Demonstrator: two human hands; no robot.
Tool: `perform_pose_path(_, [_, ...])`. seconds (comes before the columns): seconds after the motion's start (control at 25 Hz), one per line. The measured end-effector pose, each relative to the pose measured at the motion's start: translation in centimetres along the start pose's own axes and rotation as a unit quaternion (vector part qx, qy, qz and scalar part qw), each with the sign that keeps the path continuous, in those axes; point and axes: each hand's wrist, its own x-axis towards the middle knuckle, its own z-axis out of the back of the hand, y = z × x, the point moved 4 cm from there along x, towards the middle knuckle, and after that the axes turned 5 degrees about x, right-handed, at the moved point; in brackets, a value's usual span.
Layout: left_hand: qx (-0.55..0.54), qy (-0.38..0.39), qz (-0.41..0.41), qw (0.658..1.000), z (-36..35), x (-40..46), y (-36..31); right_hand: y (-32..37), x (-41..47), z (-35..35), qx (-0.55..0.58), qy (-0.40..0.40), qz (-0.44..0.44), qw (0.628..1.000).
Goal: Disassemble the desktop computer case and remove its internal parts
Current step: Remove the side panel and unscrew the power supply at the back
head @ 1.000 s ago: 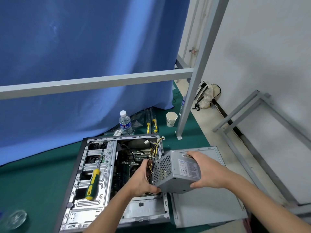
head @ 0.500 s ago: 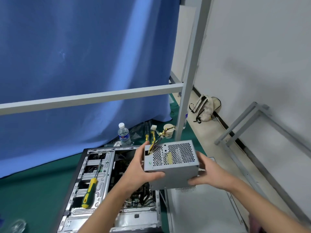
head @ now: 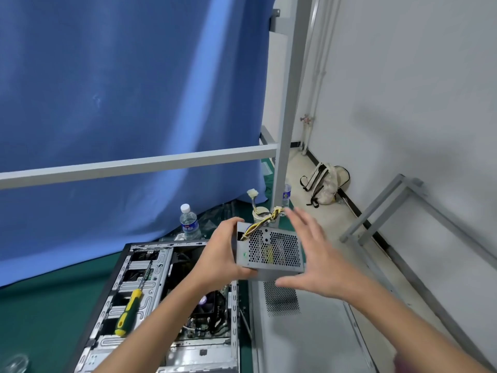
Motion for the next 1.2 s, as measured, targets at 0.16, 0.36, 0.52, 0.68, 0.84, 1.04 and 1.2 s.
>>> perform_pose_path(0.16, [0.067,0.012,-0.044,0.997,-0.9,0.4,-1.4,2.2,2.4,-1.7,-0.158,0.079,0.051,0.983])
perform_pose_path(0.36, [0.096,0.046,-0.075,0.992,-0.8,1.6,-0.5,1.7,4.2,-2.9,-0.098,0.105,0.014,0.99])
perform_pose_path(0.52, [0.087,0.08,-0.081,0.99,-0.1,3.3,1.4,1.4,6.4,-4.5,-0.093,0.099,-0.006,0.991])
perform_pose_path(0.68, [0.023,0.126,-0.036,0.991,0.1,4.6,5.3,0.0,8.3,-5.1,-0.127,0.111,-0.024,0.985])
perform_pose_path(0.84, [0.107,0.147,0.025,0.983,-1.6,4.3,10.0,-4.0,8.9,-5.1,-0.187,0.167,-0.062,0.966])
perform_pose_path(1.04, [0.214,0.275,0.099,0.932,-5.5,5.3,13.8,-9.0,10.3,-6.8,-0.23,0.253,-0.093,0.935])
perform_pose_path(1.2, [0.353,0.325,0.104,0.871,-8.5,7.4,15.3,-13.0,11.6,-9.9,-0.249,0.309,-0.101,0.912])
